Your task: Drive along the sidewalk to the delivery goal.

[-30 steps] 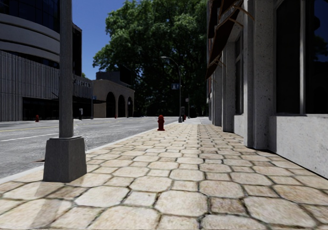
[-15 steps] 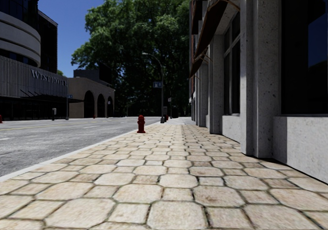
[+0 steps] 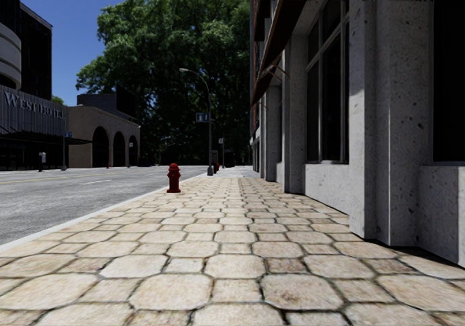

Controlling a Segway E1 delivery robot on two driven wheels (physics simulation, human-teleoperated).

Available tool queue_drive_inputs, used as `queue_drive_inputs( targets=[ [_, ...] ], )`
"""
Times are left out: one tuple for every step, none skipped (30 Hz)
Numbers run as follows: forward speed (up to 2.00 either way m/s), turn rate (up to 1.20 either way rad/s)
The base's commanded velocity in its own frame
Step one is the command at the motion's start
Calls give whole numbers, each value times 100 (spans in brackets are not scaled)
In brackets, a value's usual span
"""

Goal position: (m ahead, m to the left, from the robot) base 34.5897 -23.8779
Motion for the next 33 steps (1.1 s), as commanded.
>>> queue_drive_inputs(
  targets=[
    [200,0],
    [200,0],
    [200,0],
    [200,0],
    [200,0],
    [200,0],
    [200,0],
    [200,0],
    [200,0],
    [200,0],
    [200,0],
    [200,0],
    [200,0],
    [200,0],
    [200,0],
    [200,0],
    [200,0],
    [200,-2],
    [200,-4],
    [200,-8],
    [200,-8],
    [200,-16],
    [200,-27],
    [200,-33],
    [200,-33],
    [200,-34],
    [200,-12],
    [200,-12],
    [200,0],
    [200,0],
    [200,0],
    [200,0],
    [200,0]
  ],
)
